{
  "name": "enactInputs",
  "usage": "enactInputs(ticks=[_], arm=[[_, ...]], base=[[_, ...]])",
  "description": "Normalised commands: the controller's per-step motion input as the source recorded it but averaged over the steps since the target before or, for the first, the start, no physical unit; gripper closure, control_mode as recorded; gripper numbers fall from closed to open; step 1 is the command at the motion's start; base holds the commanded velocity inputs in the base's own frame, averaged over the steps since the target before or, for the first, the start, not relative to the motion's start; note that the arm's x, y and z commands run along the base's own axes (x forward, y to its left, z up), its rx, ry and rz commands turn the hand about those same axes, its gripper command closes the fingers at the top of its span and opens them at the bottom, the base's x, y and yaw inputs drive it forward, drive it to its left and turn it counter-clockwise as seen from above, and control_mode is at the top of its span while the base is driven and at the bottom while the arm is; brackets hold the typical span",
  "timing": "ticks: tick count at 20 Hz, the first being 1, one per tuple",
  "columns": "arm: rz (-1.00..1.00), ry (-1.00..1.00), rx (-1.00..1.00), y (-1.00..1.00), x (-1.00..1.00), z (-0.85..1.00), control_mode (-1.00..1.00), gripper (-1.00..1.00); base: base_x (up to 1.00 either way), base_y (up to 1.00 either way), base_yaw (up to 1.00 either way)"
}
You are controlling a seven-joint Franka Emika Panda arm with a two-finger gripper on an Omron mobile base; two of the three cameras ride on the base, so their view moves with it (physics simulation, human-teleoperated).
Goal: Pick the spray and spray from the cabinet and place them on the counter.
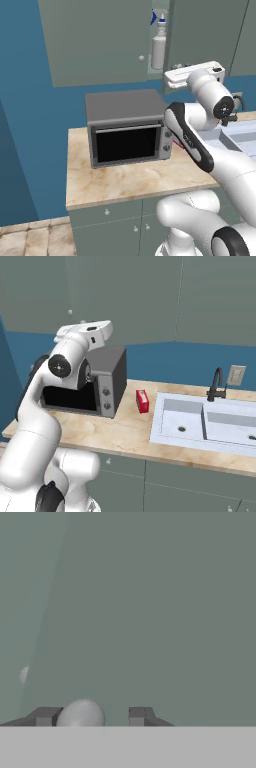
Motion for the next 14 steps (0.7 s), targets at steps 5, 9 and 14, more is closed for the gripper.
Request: enactInputs(ticks=[5,9,14], arm=[[-0.02,0.01,0.0,-0.5,-0.4,0.27,-1.0,1.0],[-0.03,0.02,0.0,-0.51,-0.42,0.25,-1.0,1.0],[-0.03,0.02,0.0,-0.52,-0.42,0.23,-1.0,1.0]], base=[[0.0,0.0,0.0],[0.0,0.0,0.0],[0.0,0.0,0.0]])
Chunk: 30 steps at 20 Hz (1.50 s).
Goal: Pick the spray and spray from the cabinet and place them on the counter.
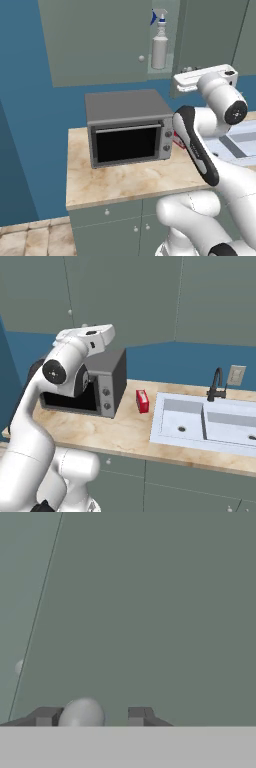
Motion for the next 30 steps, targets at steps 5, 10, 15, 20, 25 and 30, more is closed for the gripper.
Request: enactInputs(ticks=[5,10,15,20,25,30], arm=[[-0.04,0.04,0.0,-0.53,-0.4,0.22,-1.0,1.0],[-0.05,0.03,0.0,-0.54,-0.4,0.17,-1.0,1.0],[-0.06,0.02,0.0,-0.6,-0.37,0.09,-1.0,1.0],[-0.06,0.02,0.0,-0.63,-0.35,0.07,-1.0,1.0],[-0.07,0.02,0.0,-0.65,-0.29,0.03,-1.0,1.0],[-0.08,0.04,-0.01,-0.7,-0.21,0.0,-1.0,1.0]], base=[[0.0,0.0,0.0],[0.0,0.0,0.0],[0.0,0.0,0.0],[0.0,0.0,0.0],[0.0,0.0,0.0],[0.0,0.0,0.0]])
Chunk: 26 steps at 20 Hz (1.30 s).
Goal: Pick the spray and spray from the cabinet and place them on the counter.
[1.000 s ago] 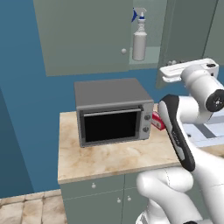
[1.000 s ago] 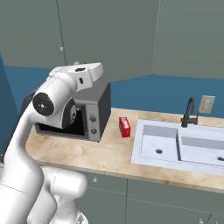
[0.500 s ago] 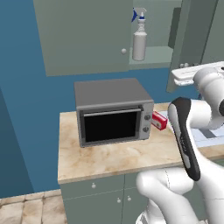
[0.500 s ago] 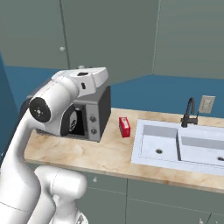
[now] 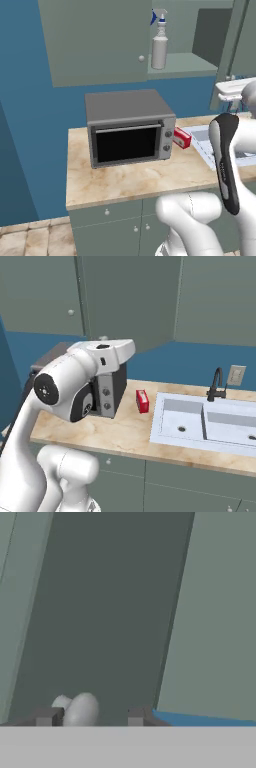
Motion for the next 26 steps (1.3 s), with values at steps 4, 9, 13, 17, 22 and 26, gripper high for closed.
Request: enactInputs(ticks=[4,9,13,17,22,26], arm=[[-0.1,0.04,-0.02,-0.73,-0.13,0.0,-1.0,1.0],[-0.12,0.02,-0.01,-0.73,-0.05,0.0,-1.0,1.0],[-0.12,0.01,-0.01,-0.71,-0.01,0.0,-1.0,1.0],[-0.11,0.01,0.0,-0.71,-0.19,0.02,-1.0,1.0],[-0.06,0.0,0.0,-0.48,-0.36,0.03,-1.0,1.0],[-0.03,0.0,0.0,-0.31,-0.38,0.04,-1.0,1.0]], base=[[0.0,0.0,0.0],[0.0,0.0,0.0],[0.0,0.0,0.0],[0.0,0.0,0.0],[0.0,0.0,0.0],[0.0,0.0,0.0]])
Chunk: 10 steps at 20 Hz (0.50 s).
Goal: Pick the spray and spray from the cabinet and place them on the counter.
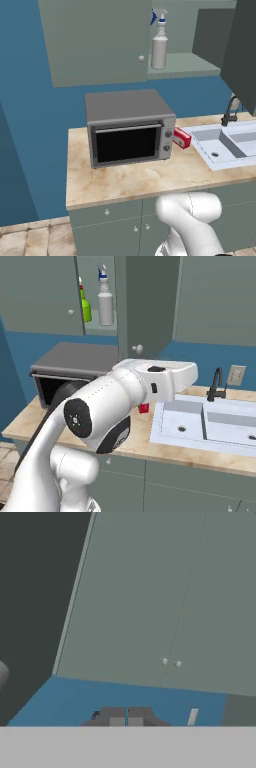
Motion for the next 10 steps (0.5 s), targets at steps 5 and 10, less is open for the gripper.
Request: enactInputs(ticks=[5,10], arm=[[-0.1,-0.1,0.0,-0.06,-0.76,-0.01,-1.0,1.0],[-0.17,-0.19,0.0,0.24,-0.77,-0.09,-1.0,1.0]], base=[[0.0,0.0,0.0],[0.0,0.0,0.0]])
